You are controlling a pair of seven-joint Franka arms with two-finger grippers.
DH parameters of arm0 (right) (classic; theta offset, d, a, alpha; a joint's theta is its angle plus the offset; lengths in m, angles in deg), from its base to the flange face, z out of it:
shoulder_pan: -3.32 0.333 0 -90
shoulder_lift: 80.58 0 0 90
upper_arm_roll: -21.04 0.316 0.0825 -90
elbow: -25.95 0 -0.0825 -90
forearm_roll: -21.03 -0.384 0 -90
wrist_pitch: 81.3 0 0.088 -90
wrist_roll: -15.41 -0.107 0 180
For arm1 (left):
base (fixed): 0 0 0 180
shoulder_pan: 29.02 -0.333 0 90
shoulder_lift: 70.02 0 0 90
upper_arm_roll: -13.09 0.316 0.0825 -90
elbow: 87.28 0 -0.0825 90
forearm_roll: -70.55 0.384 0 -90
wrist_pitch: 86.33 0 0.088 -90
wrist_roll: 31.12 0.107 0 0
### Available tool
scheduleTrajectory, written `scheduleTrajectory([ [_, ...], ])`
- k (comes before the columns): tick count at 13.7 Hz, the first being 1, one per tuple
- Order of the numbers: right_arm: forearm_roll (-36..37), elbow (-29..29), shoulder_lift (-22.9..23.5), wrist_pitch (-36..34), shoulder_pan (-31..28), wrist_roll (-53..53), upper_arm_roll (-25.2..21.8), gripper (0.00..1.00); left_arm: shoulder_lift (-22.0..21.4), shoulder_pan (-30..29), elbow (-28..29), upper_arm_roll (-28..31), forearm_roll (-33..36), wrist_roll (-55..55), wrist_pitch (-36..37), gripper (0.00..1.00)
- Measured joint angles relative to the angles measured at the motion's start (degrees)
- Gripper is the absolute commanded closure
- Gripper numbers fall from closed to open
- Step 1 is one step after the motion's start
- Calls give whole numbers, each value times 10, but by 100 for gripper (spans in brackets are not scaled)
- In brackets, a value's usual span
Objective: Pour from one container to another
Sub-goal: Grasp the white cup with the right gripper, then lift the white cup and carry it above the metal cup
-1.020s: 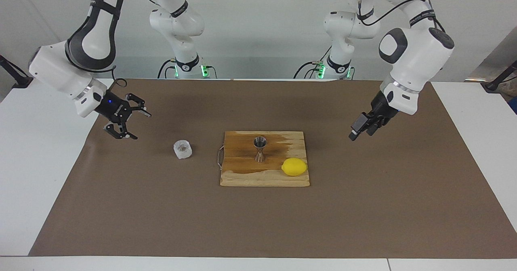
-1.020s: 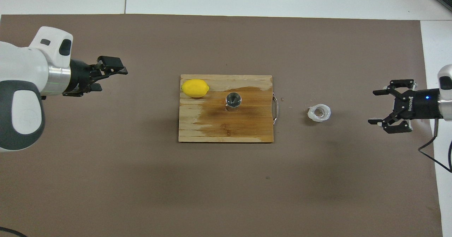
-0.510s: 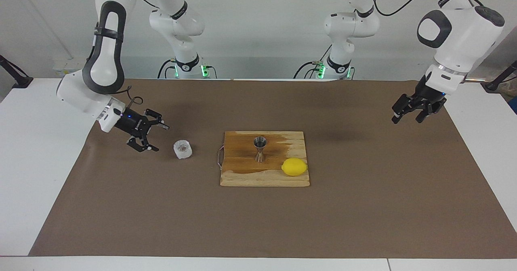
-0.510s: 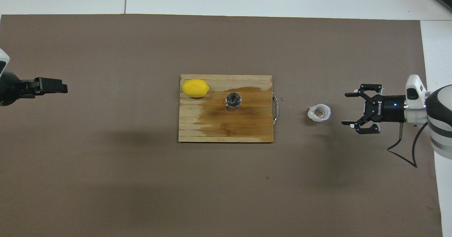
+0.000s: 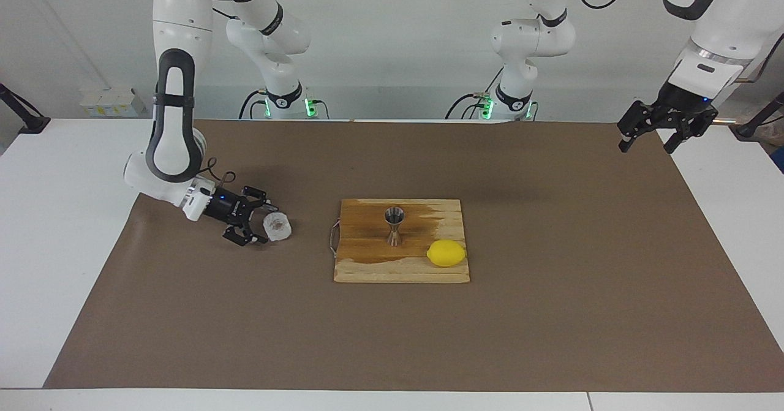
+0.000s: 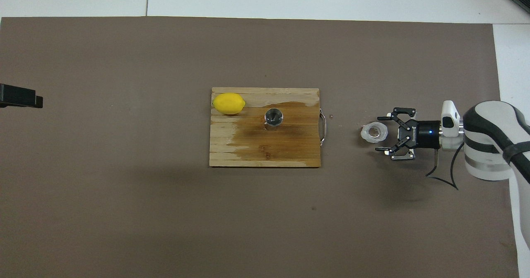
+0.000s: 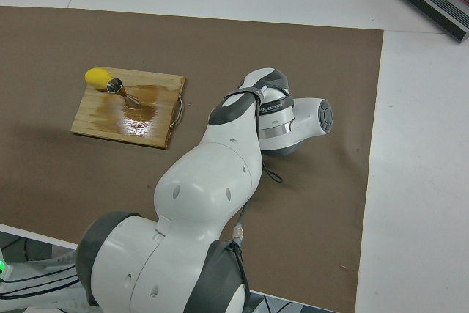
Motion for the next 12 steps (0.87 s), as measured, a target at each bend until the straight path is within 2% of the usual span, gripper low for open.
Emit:
scheduleTrajectory([
  [2, -4, 0, 1, 18, 17, 14, 0, 0, 7, 1, -11, -1, 0, 17, 16, 0],
  [3, -4, 0, 2, 23, 20, 22, 0, 17, 9, 1, -11, -2, 0, 22, 18, 0],
  [5, -4, 0, 2, 32, 20, 29, 0, 64, 11, 1, -11, -2, 0, 25, 20, 0],
  [7, -4, 0, 2, 42, 24, 30, 0, 95, 12, 1, -11, -2, 1, 27, 26, 0],
  [8, -4, 0, 2, 51, 29, 30, 0, 100, 11, 1, -11, -2, 4, 28, 30, 0],
  [12, -4, -7, -5, 96, 67, 1, 0, 100, 11, 7, -11, -11, 13, 29, 40, 0],
])
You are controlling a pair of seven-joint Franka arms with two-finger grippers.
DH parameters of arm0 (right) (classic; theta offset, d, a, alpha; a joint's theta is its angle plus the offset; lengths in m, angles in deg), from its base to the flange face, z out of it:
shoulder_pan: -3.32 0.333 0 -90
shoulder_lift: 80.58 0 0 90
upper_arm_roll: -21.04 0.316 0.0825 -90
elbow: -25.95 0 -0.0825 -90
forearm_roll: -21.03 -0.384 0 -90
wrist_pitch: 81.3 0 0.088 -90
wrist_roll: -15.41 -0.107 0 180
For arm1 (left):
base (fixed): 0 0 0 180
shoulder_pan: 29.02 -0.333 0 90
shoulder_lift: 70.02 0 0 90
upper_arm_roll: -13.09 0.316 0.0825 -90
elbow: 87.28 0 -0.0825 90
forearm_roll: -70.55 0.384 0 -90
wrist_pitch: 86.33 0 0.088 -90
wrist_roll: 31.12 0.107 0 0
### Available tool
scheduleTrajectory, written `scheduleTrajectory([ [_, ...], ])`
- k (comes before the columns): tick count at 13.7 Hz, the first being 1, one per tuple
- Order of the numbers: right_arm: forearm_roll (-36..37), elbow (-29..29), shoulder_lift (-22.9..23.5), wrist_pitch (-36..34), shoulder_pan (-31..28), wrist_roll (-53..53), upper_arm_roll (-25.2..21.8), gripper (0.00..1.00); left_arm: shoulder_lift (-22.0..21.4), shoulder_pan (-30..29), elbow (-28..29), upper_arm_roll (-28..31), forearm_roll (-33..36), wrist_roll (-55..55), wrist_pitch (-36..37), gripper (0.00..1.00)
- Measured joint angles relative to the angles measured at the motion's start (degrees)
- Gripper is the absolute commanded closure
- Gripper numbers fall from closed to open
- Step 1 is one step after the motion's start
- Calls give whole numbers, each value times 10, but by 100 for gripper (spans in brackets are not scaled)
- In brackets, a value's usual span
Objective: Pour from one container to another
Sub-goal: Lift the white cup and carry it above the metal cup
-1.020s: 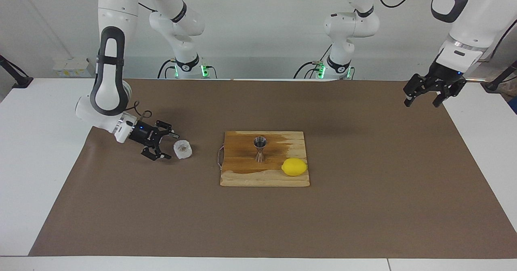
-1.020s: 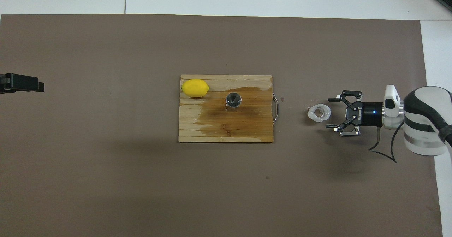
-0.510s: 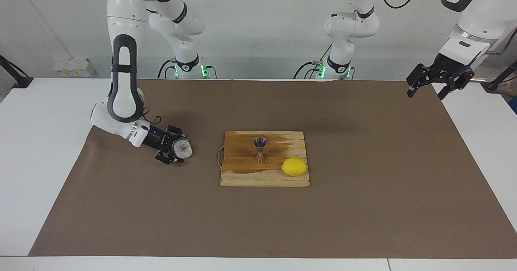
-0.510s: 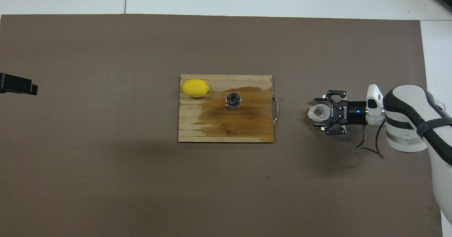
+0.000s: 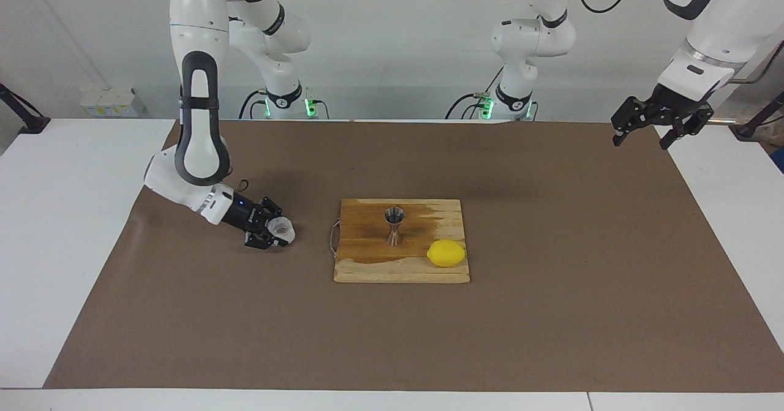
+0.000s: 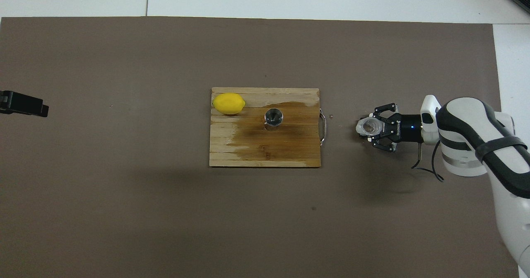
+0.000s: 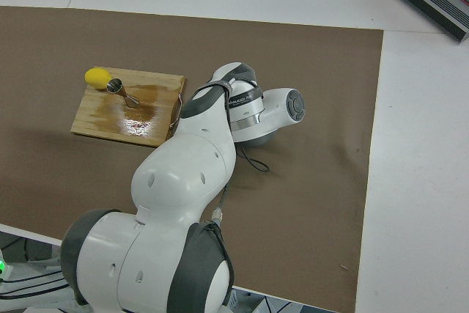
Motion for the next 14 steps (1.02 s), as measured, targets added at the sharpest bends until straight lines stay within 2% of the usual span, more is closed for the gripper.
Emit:
scheduleTrajectory([
  [3, 31, -12, -33, 29, 54, -129, 0, 100, -2, 2, 0, -3, 1, 0, 8, 0],
  [7, 181, -55, -81, 32, 123, -366, 2, 100, -4, -15, 0, -17, 2, 0, 11, 0],
  [10, 289, -96, -88, 32, 176, -525, 5, 100, -4, -38, 0, -43, 2, 0, 11, 0],
  [12, 331, -105, -87, 38, 212, -587, 6, 100, -4, -60, 1, -64, 2, 0, 11, 0],
  [14, 406, -117, -85, 51, 241, -657, 6, 100, -4, -67, 2, -69, 2, 0, 11, 0],
])
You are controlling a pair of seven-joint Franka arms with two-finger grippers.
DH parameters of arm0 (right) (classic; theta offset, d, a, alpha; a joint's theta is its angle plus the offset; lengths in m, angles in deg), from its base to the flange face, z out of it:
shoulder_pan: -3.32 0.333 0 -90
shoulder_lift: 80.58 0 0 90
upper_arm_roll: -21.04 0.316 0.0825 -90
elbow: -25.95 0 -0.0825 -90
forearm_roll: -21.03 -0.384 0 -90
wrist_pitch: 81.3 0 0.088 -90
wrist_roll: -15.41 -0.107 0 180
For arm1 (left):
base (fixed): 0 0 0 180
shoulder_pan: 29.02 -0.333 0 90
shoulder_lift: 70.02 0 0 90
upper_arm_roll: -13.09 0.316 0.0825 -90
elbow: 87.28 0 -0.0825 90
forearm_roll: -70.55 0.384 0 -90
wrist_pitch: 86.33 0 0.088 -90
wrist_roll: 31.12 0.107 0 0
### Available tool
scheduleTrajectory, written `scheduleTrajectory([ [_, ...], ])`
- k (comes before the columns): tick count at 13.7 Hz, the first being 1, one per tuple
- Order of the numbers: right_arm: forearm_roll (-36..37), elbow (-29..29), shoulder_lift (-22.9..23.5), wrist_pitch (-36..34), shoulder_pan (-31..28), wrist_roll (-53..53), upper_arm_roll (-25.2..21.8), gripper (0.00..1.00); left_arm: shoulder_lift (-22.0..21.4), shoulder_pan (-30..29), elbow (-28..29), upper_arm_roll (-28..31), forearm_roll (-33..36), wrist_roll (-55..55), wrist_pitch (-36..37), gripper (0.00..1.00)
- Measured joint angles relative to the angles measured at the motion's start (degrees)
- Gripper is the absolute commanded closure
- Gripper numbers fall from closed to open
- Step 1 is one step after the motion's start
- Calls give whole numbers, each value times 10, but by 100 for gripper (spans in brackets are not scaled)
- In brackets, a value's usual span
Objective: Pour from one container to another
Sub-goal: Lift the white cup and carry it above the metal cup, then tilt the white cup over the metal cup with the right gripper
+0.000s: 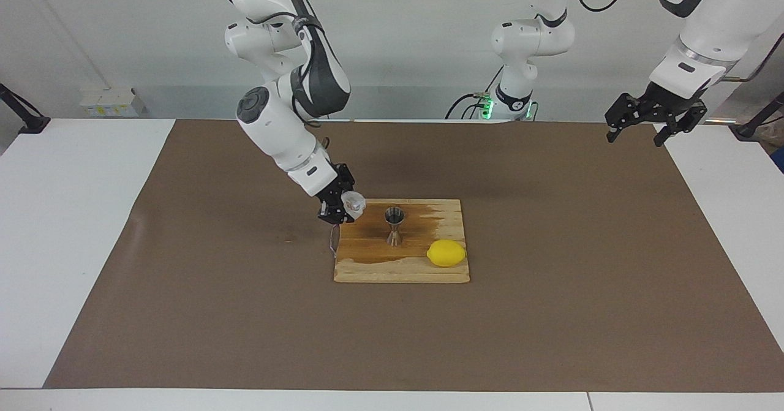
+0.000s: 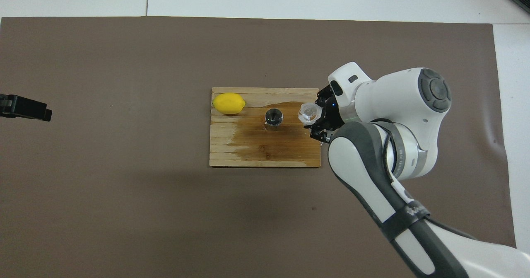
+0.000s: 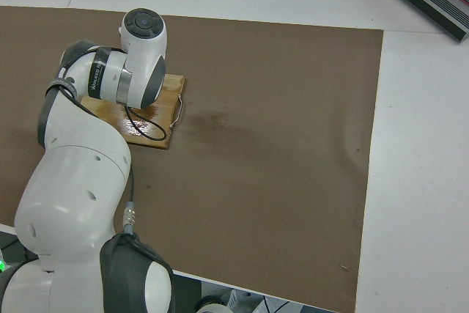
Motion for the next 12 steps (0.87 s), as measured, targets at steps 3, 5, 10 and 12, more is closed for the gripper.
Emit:
scheduleTrajectory([
  [3, 91, -15, 1, 0, 42, -86, 1, 100, 0, -1, 0, 0, 0, 0, 0, 0],
  [5, 118, -18, 2, 0, 62, -109, 1, 100, 0, -1, 0, 0, 0, 0, 1, 0],
  [10, 235, -37, 18, 1, 86, -172, 1, 100, 0, -1, 0, 0, 0, 0, 3, 0],
  [12, 255, -42, 23, 1, 90, -193, 1, 100, 0, -1, 0, 0, 0, 0, 4, 0],
])
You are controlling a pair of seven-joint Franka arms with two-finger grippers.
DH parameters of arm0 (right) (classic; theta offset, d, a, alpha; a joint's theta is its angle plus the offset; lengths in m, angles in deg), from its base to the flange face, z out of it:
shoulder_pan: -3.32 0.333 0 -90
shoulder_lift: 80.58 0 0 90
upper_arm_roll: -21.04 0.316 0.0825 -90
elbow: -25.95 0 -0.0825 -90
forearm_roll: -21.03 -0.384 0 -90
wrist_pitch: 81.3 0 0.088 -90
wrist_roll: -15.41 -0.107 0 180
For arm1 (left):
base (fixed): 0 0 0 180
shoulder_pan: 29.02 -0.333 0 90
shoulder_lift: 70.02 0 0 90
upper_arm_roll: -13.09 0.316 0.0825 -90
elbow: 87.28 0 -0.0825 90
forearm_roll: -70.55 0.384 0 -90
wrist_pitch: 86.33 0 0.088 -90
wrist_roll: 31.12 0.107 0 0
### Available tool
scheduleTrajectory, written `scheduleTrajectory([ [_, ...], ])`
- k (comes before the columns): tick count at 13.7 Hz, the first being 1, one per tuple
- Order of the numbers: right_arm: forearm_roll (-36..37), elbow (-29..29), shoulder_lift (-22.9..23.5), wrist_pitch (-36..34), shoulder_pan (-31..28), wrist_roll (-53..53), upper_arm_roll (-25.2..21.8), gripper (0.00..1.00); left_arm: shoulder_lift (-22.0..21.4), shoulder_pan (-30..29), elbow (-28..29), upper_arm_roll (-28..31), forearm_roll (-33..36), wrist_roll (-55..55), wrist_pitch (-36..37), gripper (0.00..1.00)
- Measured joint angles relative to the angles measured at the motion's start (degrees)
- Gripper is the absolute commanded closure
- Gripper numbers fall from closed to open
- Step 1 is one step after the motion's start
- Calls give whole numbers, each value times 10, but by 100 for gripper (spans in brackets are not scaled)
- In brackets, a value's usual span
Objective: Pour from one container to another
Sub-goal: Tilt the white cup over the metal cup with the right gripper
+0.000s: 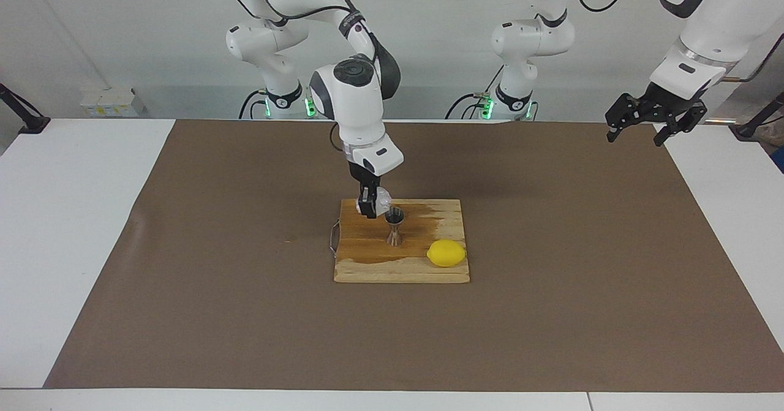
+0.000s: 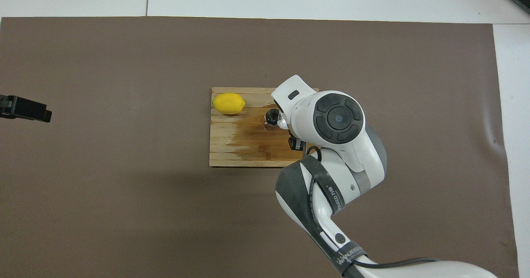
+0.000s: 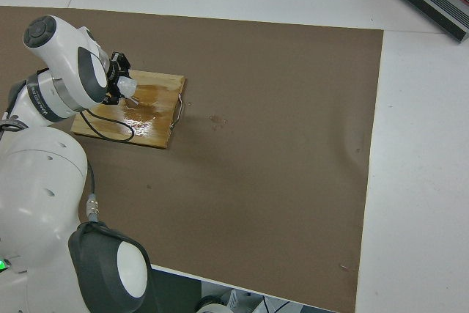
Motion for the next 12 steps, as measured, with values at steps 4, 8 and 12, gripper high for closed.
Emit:
scheduleTrajectory([
  [4, 59, -7, 0, -5, 10, -55, 0, 100, 0, 0, 0, 0, 0, 0, 0, 0],
  [8, 86, -10, 0, -10, 17, -56, 0, 100, 0, 0, 0, 0, 0, 0, 1, 0],
  [12, 115, -10, 0, -11, 23, -56, 0, 100, 0, 0, 0, 0, 0, 0, 1, 0],
])
